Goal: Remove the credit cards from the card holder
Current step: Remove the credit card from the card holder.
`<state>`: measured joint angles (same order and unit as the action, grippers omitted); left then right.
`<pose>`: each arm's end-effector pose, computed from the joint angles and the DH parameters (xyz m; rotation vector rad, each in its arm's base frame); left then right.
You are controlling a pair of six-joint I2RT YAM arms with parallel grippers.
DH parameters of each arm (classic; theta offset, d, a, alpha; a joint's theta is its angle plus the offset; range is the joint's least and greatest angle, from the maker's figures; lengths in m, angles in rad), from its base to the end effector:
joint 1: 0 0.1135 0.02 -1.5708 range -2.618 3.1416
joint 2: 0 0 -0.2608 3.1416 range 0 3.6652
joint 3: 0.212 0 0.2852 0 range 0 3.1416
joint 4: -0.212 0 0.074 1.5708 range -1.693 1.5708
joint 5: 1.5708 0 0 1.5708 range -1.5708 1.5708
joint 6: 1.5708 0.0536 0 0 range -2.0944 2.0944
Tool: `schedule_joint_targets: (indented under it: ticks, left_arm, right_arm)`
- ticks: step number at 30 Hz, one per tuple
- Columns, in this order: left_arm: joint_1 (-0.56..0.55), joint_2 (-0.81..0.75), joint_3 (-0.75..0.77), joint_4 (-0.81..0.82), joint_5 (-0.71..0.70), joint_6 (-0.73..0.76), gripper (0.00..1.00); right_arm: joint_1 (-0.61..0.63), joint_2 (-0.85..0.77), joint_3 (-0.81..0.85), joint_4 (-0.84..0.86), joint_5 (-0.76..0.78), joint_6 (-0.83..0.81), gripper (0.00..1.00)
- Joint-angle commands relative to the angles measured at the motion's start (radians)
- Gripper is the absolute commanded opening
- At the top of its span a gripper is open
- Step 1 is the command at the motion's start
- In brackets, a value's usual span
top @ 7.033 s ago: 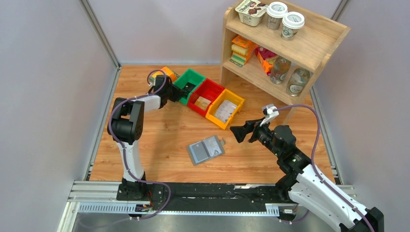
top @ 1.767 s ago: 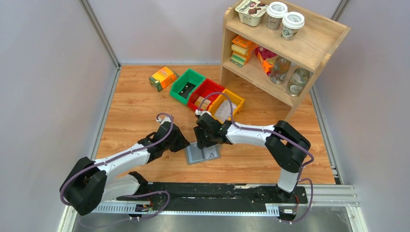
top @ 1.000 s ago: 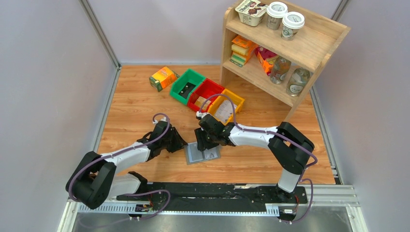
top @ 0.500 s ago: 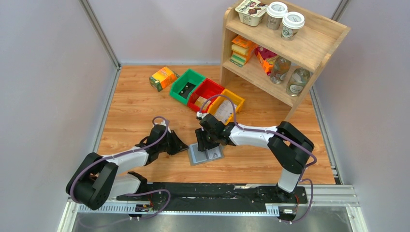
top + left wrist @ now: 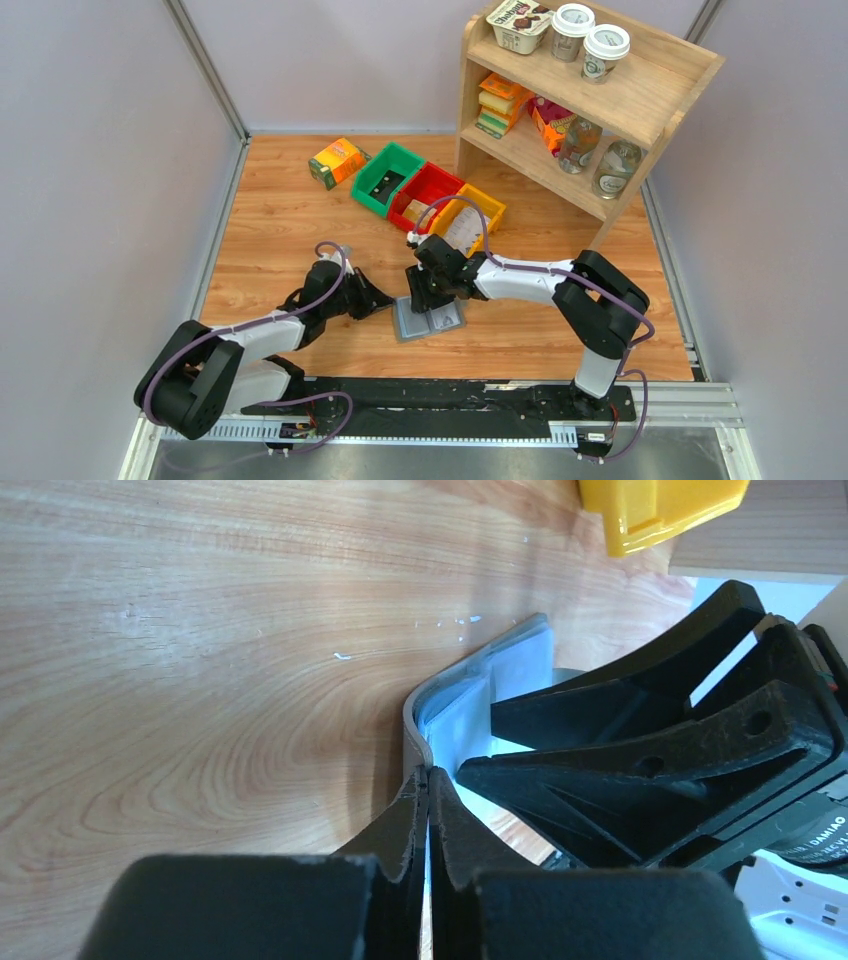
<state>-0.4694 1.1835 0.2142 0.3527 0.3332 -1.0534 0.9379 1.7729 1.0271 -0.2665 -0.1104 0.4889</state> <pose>0.1976 -0.1199 0.0870 -0.4941 2.3732 -1.1553 0.2231 0.3142 0.1159 -0.6480 2.6441 0.6245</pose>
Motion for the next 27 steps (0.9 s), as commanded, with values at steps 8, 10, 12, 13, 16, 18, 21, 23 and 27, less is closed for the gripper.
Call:
schedule_joint_targets:
  ticks: [8,10,12,13,16,18,21,23,27]
  left_arm:
    - [-0.015,-0.183,-0.042,-0.052,-0.026,-0.03,0.0]
    - [-0.02,-0.234,-0.052,-0.104,-0.055,-0.03,0.0]
    - [-0.025,-0.271,-0.061,-0.144,-0.072,-0.03,0.0]
    - [-0.023,-0.278,-0.064,-0.156,-0.079,-0.03,0.0]
    - [-0.026,-0.306,-0.07,-0.175,-0.082,-0.028,0.0]
    - [-0.032,-0.311,-0.072,-0.175,-0.083,-0.03,0.0]
    - [-0.043,-0.306,-0.068,-0.173,-0.085,-0.03,0.0]
    - [-0.046,-0.302,-0.068,-0.175,-0.086,-0.026,0.0]
    - [-0.051,-0.298,-0.067,-0.178,-0.095,-0.028,0.0]
  right_arm:
    - [0.044,-0.073,0.039,-0.083,0.089,-0.01,0.69]
    - [0.065,-0.082,0.056,-0.102,0.142,-0.012,0.74]
    - [0.082,-0.078,0.073,-0.118,0.179,-0.018,0.76]
    - [0.088,-0.072,0.079,-0.125,0.19,-0.018,0.77]
    - [0.094,-0.053,0.097,-0.143,0.212,-0.018,0.76]
    - [0.101,-0.046,0.103,-0.14,0.206,-0.018,0.76]
    - [0.114,-0.04,0.113,-0.139,0.201,-0.018,0.76]
    - [0.122,-0.044,0.122,-0.148,0.206,-0.018,0.76]
    - [0.136,-0.061,0.122,-0.151,0.213,-0.018,0.78]
